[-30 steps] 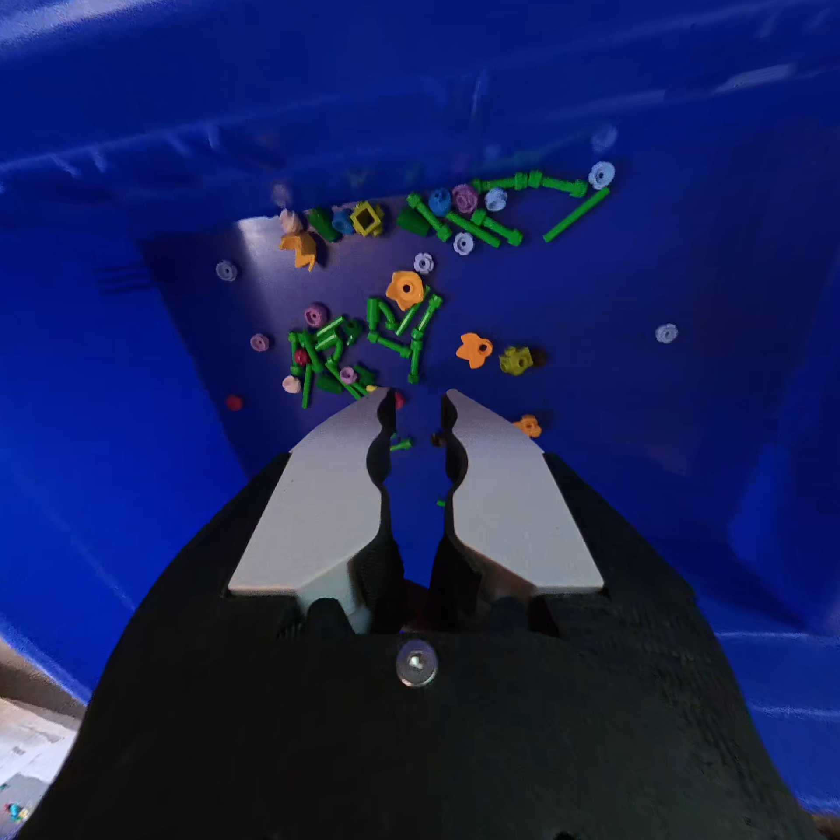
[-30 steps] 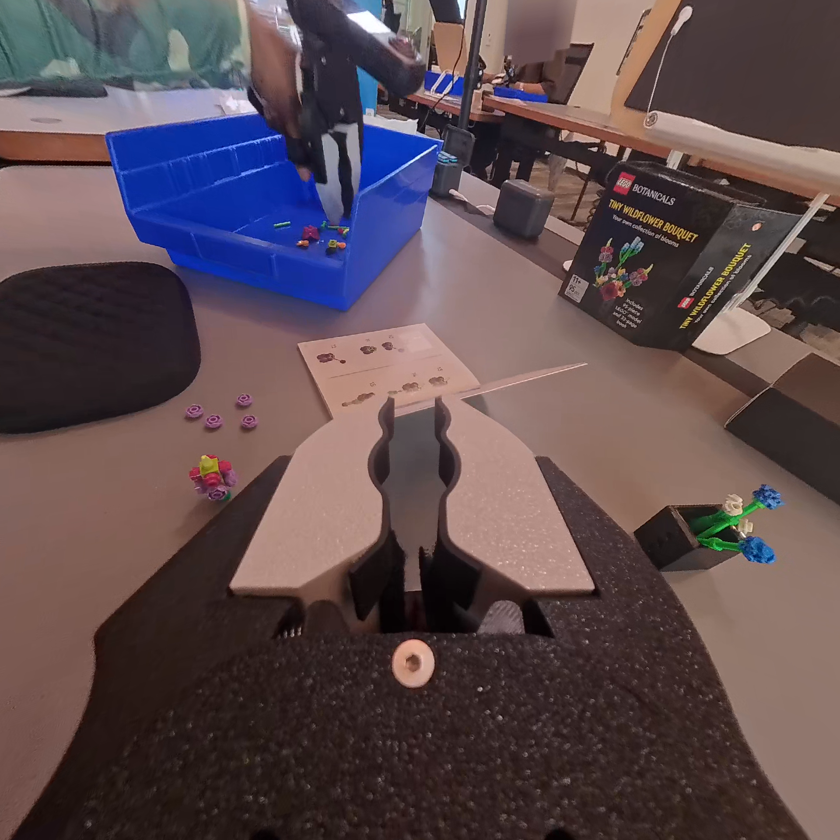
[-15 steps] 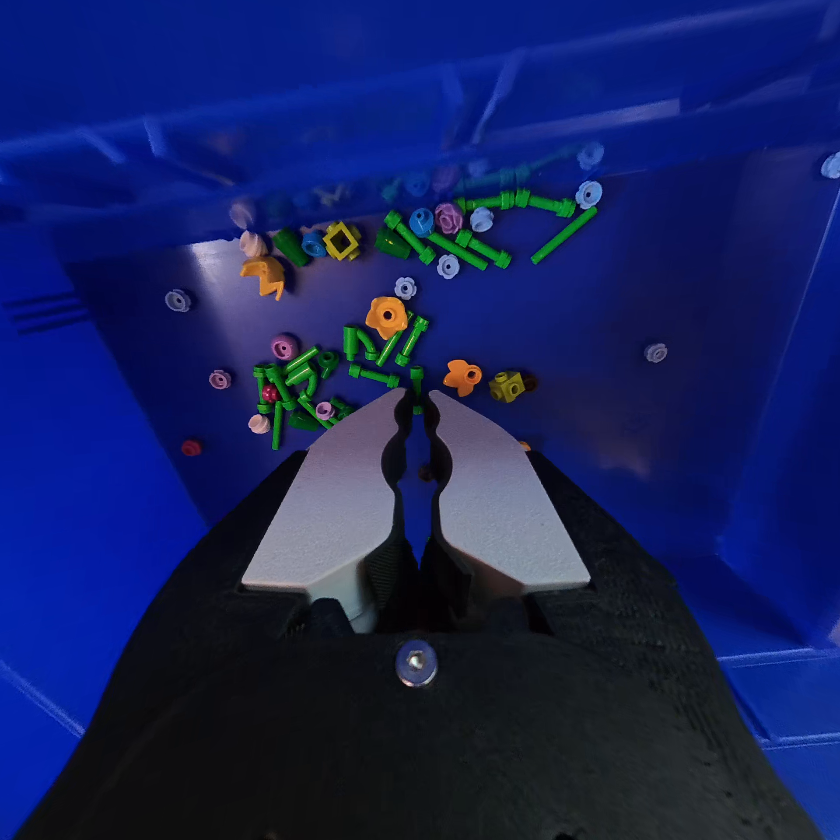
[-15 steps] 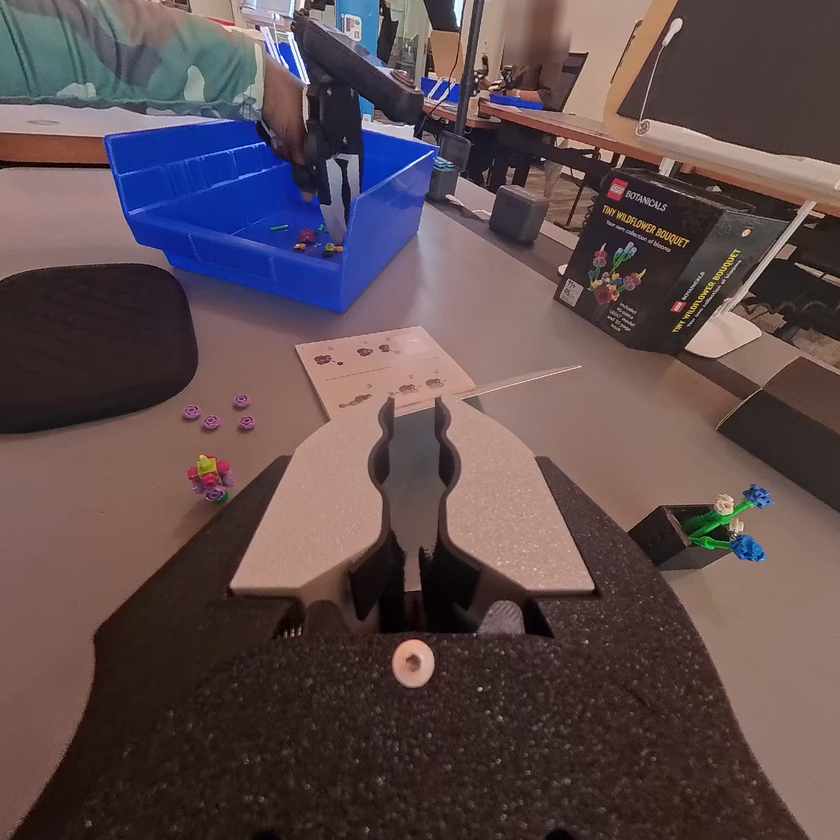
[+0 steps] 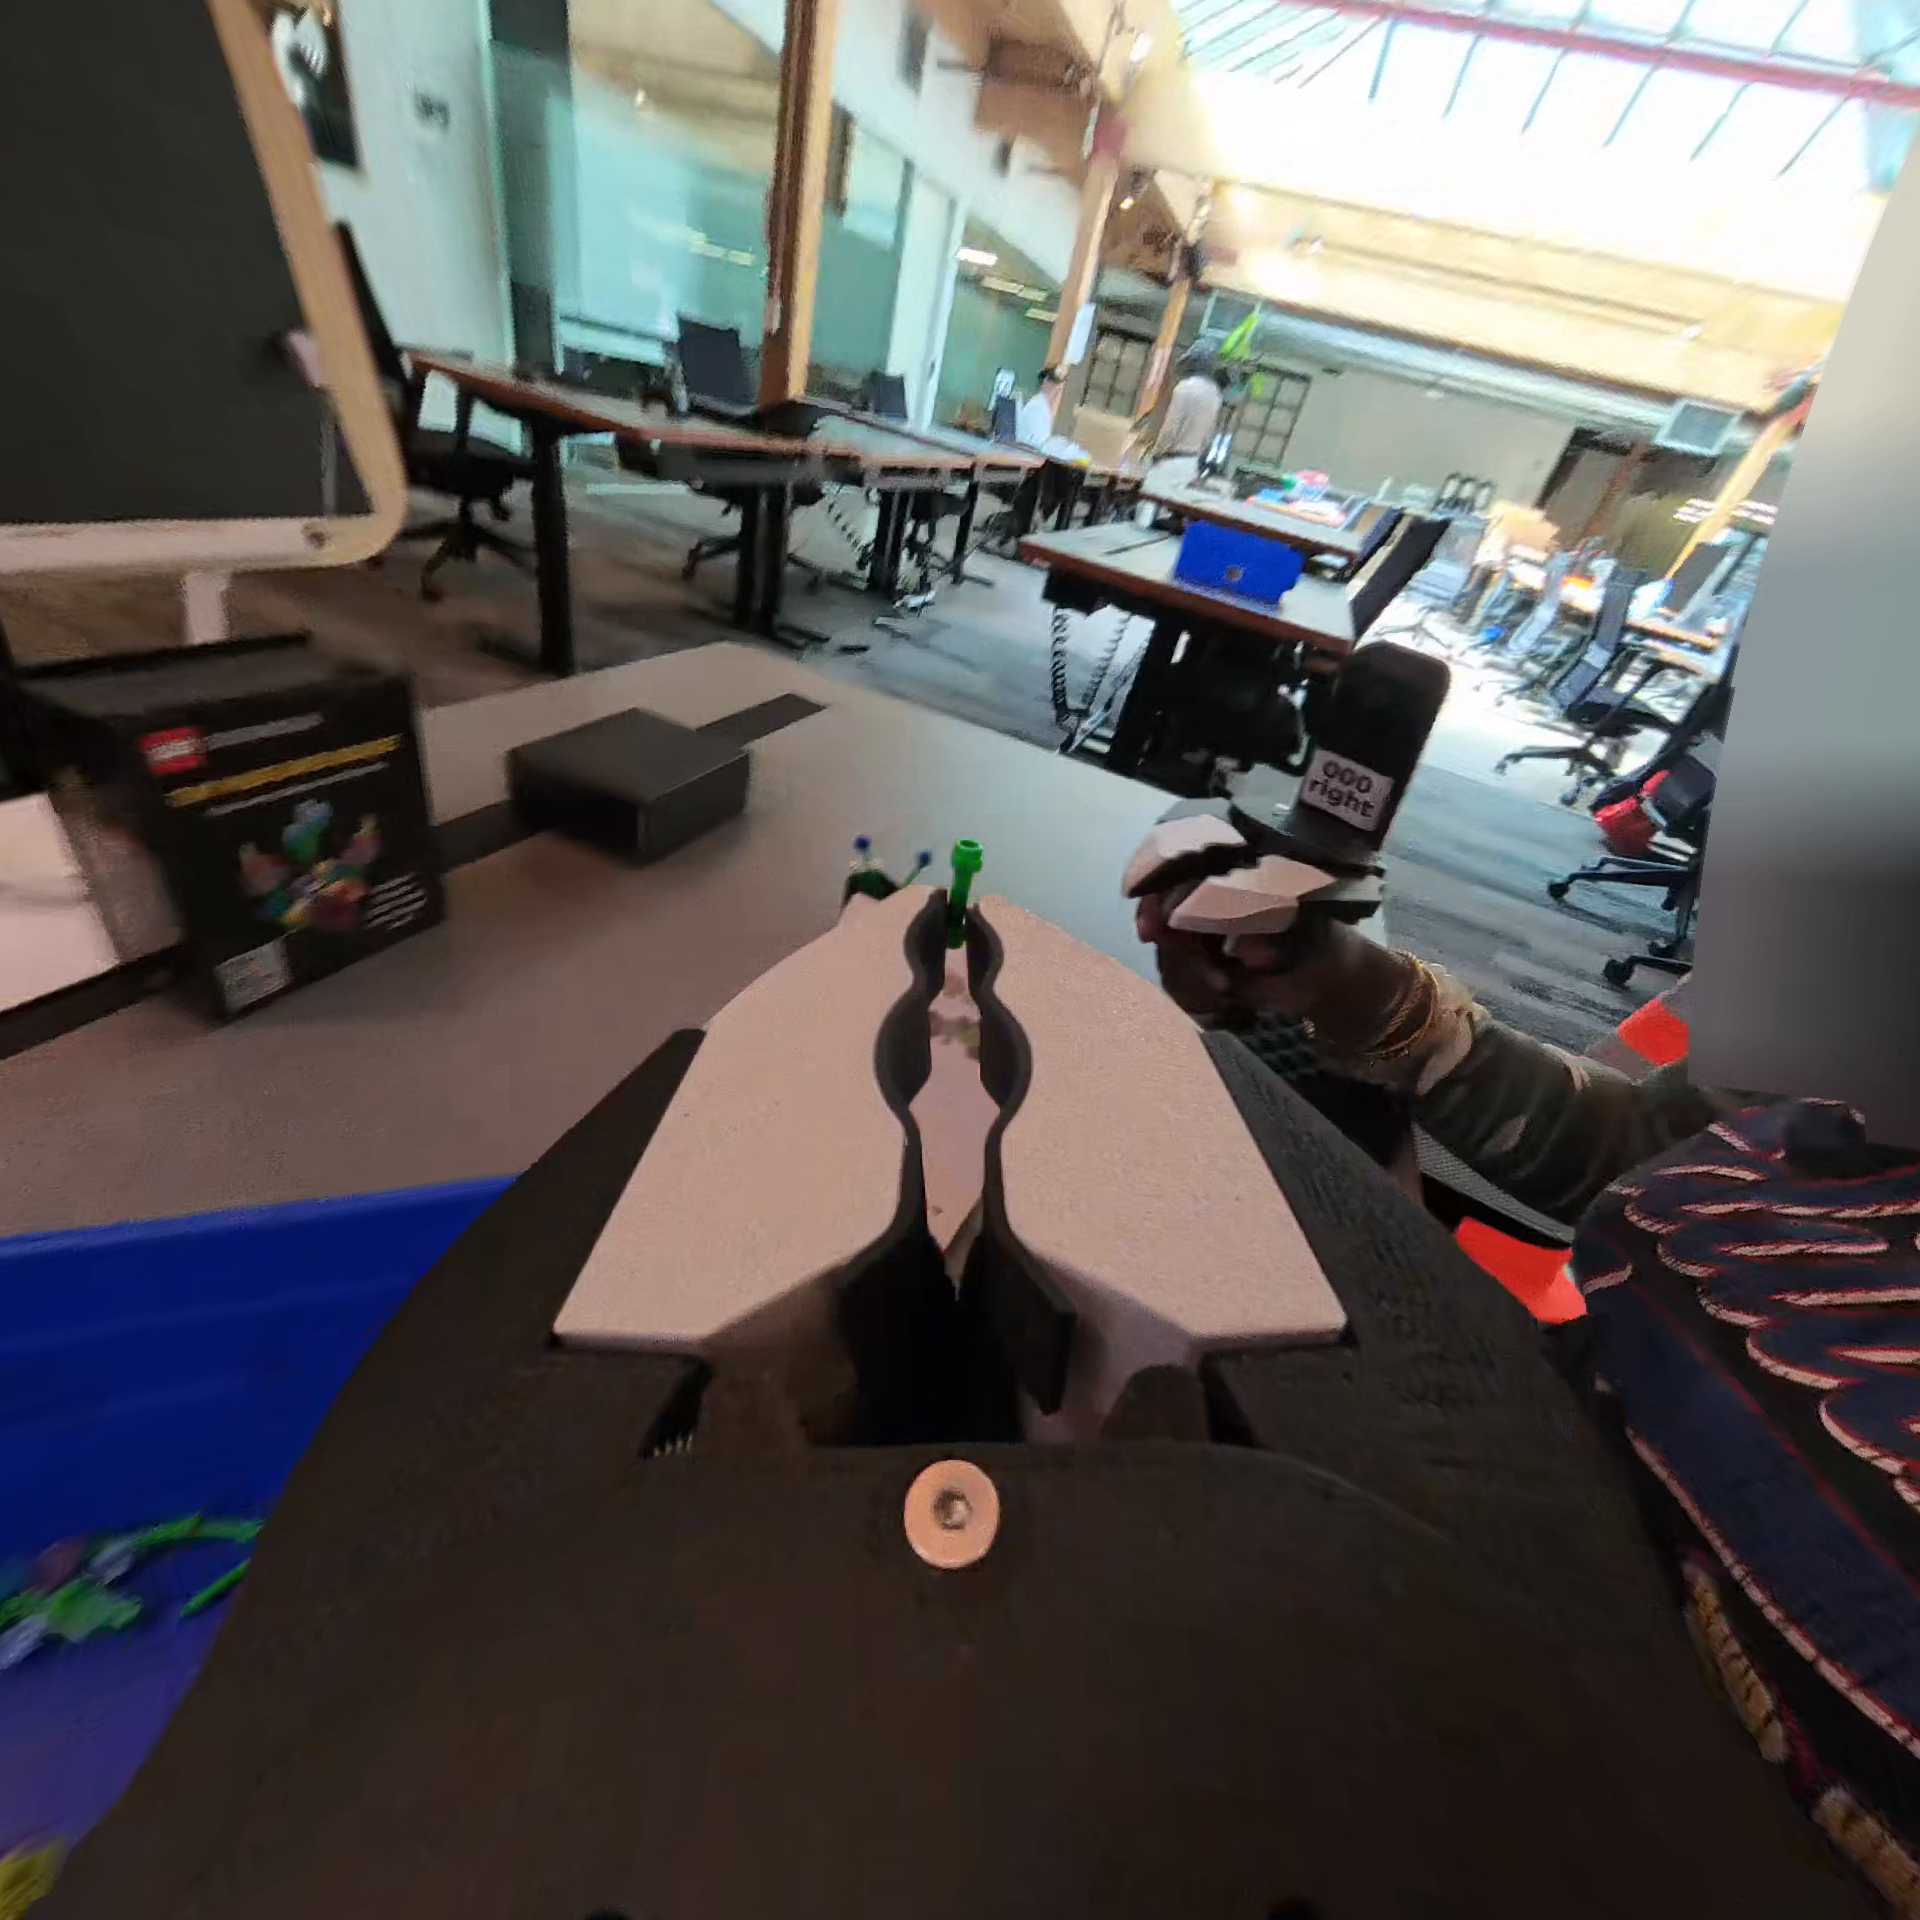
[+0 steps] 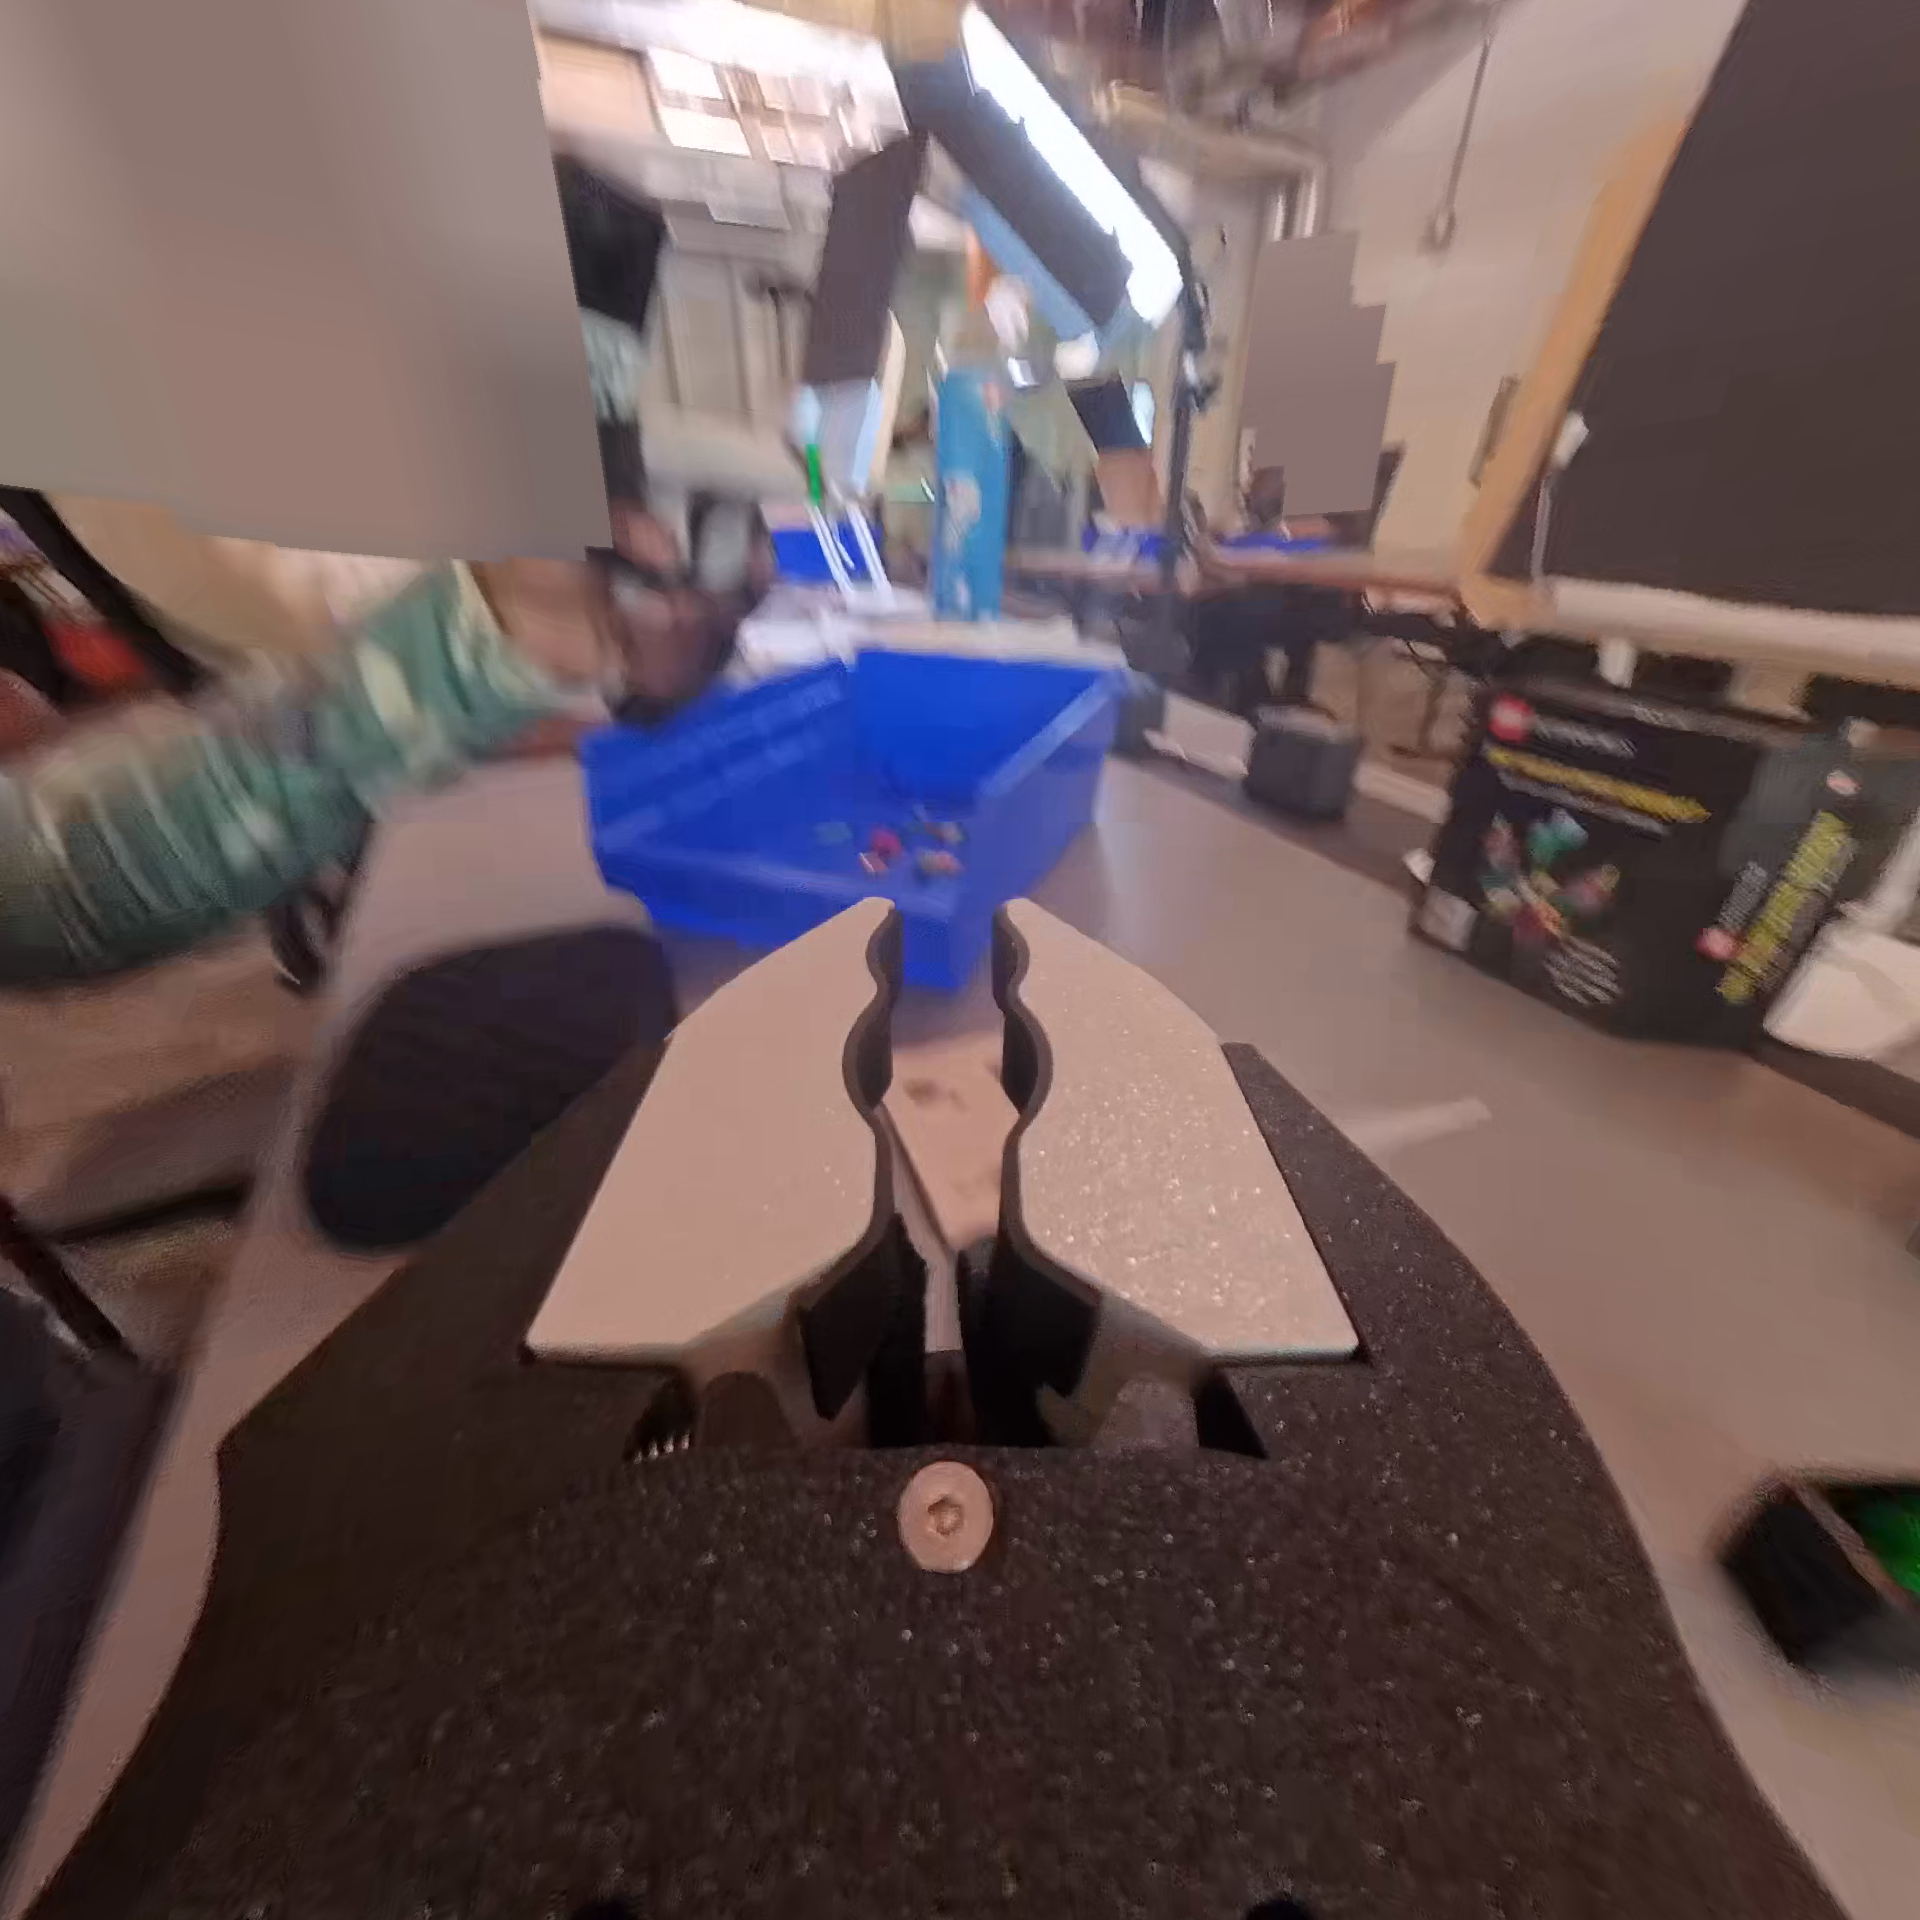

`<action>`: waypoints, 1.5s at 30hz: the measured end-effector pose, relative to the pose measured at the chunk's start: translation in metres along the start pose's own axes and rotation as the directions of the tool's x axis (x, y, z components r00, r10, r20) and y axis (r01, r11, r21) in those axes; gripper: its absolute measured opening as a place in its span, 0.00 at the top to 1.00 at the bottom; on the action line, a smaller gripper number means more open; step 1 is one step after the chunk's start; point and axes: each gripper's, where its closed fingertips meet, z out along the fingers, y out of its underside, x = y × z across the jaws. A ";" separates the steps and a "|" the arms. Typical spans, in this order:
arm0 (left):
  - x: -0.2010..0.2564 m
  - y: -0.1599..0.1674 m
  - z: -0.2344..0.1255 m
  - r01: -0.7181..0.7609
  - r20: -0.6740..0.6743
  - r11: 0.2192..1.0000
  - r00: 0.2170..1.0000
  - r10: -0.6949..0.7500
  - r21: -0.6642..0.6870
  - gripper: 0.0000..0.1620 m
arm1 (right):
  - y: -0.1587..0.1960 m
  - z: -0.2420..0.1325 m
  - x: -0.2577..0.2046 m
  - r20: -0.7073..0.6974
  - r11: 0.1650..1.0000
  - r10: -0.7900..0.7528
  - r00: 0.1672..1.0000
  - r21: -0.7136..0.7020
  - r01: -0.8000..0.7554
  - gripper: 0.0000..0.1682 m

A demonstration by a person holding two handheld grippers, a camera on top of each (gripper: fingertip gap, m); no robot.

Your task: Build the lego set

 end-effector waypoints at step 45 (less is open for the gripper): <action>0.103 0.145 0.073 -0.136 -0.237 0.959 0.969 0.076 -0.248 0.85 | 0.122 -0.189 -0.015 -0.143 0.228 -0.098 0.985 -0.967 -0.117 0.93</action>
